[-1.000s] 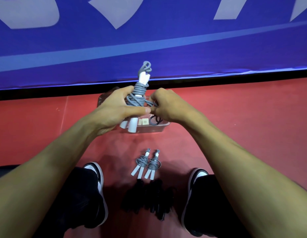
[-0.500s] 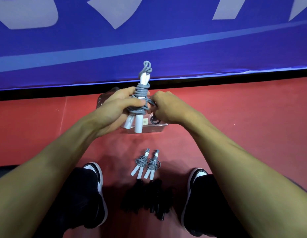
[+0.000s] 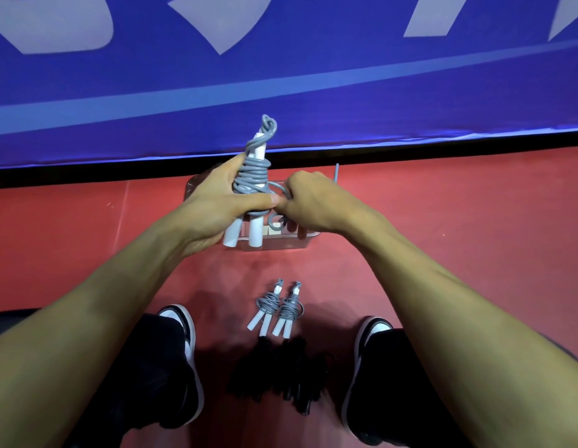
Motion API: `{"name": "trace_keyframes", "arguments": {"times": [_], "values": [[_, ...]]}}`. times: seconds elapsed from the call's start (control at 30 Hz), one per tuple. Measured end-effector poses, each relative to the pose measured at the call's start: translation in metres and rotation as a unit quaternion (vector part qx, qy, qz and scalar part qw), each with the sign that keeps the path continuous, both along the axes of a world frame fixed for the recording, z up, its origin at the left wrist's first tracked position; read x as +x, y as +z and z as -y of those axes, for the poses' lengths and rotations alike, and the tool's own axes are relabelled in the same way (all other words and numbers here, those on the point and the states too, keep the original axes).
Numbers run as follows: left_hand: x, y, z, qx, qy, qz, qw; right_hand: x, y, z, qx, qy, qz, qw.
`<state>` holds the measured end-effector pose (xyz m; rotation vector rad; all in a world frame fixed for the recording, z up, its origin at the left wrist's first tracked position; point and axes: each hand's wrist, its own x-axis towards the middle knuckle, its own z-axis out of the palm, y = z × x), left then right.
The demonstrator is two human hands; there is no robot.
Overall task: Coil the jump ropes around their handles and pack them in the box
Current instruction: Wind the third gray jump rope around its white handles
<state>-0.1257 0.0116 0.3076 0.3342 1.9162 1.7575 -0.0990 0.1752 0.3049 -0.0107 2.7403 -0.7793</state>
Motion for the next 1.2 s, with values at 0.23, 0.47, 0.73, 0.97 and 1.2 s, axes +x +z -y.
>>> {"name": "trace_keyframes", "arguments": {"times": [0.23,0.47,0.73,0.97,1.2], "values": [[-0.009,-0.003,0.008,-0.056,0.094,-0.040,0.993,0.000,0.003,-0.003,0.008,0.017,-0.006,1.000],[-0.011,-0.002,0.005,-0.041,0.042,0.025,0.998,0.002,-0.001,-0.010,0.015,0.004,0.021,1.000],[-0.008,0.001,0.008,-0.082,0.017,-0.017,0.996,0.004,0.001,-0.006,0.008,-0.011,0.000,1.000],[-0.010,0.006,0.009,-0.068,0.028,0.001,0.997,-0.001,0.001,-0.008,-0.100,-0.091,-0.053,0.989],[-0.014,0.007,0.011,-0.001,0.057,0.011,0.998,-0.004,0.003,-0.002,-0.227,-0.157,-0.079,0.958]]}}
